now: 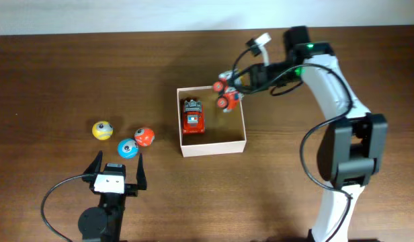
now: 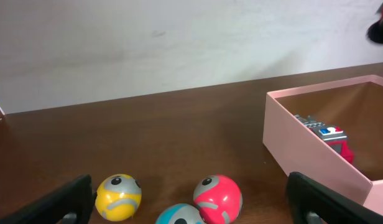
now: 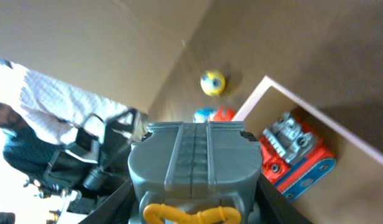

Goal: Pack container
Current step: 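Carry the ladder truck into the box beside the fire truck and release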

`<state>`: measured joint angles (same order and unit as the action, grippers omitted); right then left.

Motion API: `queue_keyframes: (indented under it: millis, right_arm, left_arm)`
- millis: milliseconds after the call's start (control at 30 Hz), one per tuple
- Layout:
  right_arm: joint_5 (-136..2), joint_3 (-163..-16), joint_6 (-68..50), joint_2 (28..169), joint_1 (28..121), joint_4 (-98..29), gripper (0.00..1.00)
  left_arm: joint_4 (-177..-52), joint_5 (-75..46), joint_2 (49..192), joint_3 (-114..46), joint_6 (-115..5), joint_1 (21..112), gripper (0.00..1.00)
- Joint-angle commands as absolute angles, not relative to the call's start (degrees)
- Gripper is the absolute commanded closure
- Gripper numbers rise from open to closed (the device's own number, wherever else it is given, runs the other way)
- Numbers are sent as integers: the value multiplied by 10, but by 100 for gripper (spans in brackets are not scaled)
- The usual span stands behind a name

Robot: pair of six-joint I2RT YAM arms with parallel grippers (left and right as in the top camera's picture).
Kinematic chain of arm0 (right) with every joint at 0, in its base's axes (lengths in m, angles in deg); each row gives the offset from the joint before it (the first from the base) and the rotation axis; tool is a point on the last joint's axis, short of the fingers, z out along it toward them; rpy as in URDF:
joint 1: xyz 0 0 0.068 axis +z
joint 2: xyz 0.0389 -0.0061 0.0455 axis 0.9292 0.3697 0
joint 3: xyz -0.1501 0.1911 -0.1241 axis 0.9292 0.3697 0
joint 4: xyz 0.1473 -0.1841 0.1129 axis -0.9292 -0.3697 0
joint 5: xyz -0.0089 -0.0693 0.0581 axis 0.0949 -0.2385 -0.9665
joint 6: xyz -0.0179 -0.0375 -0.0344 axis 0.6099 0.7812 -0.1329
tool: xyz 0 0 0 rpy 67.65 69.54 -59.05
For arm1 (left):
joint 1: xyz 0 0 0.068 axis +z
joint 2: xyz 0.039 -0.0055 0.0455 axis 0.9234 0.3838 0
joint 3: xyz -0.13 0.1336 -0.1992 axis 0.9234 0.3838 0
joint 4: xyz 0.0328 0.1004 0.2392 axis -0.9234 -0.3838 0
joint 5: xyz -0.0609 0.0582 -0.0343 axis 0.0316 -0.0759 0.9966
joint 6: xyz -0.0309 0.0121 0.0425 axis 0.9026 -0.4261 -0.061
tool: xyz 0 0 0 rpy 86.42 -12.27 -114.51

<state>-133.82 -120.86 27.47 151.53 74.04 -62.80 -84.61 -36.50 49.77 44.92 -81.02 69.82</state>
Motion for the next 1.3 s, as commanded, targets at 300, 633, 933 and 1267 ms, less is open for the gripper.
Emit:
queue_keyframes:
  millis: [300, 633, 933, 1267]
  right_arm:
    - [-991, -1223, 123, 1514, 836, -612, 60]
    - [-766, -1223, 17, 1514, 911, -590, 59]
    - [-620, -1223, -78, 1514, 968, -578, 60]
    - [-576, -1223, -140, 1514, 975, -568, 60]
  left_arm:
    - [-847, -369, 494, 453, -819, 700, 1]
    - [-847, -369, 494, 453, -819, 699, 1]
    - [-847, -369, 494, 453, -819, 699, 1]
    - [-847, -369, 494, 453, -819, 700, 1]
